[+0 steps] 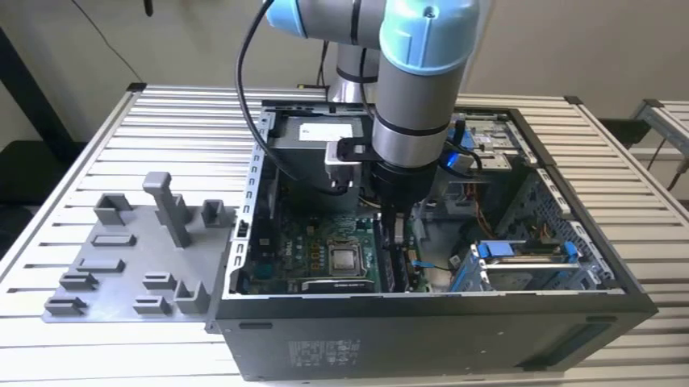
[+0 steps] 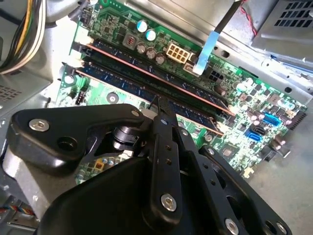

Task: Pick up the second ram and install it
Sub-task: 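Press down the second ram until it locks into place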

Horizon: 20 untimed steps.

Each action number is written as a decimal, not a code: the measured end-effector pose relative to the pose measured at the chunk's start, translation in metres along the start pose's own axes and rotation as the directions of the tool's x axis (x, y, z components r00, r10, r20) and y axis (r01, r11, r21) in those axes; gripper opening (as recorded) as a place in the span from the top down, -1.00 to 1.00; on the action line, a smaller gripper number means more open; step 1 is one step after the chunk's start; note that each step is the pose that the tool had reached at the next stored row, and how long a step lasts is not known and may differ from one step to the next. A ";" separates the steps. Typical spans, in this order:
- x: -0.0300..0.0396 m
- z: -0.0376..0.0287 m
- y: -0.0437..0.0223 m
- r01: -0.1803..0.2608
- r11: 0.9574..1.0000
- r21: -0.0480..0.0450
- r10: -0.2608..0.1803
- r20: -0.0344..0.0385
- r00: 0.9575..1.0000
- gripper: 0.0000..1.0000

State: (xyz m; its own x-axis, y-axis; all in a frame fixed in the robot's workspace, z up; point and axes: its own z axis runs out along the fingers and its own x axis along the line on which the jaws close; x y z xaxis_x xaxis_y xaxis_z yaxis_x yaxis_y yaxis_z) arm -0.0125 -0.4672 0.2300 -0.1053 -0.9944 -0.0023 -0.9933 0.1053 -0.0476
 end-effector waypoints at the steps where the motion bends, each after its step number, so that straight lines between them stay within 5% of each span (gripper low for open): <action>1: 0.0000 0.0000 0.0000 0.000 1.000 0.000 0.000 0.000 1.000 0.79; 15: 0.0001 0.0095 0.0004 0.000 1.000 0.000 0.000 0.000 1.000 0.79; 20: 0.0000 -0.0073 -0.0003 0.000 1.000 0.000 0.000 0.000 1.000 0.79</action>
State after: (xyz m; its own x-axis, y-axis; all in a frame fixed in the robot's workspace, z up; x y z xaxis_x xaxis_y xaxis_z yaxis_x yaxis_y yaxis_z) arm -0.0126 -0.4672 0.2373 -0.1050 -0.9945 -0.0022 -0.9933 0.1050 -0.0473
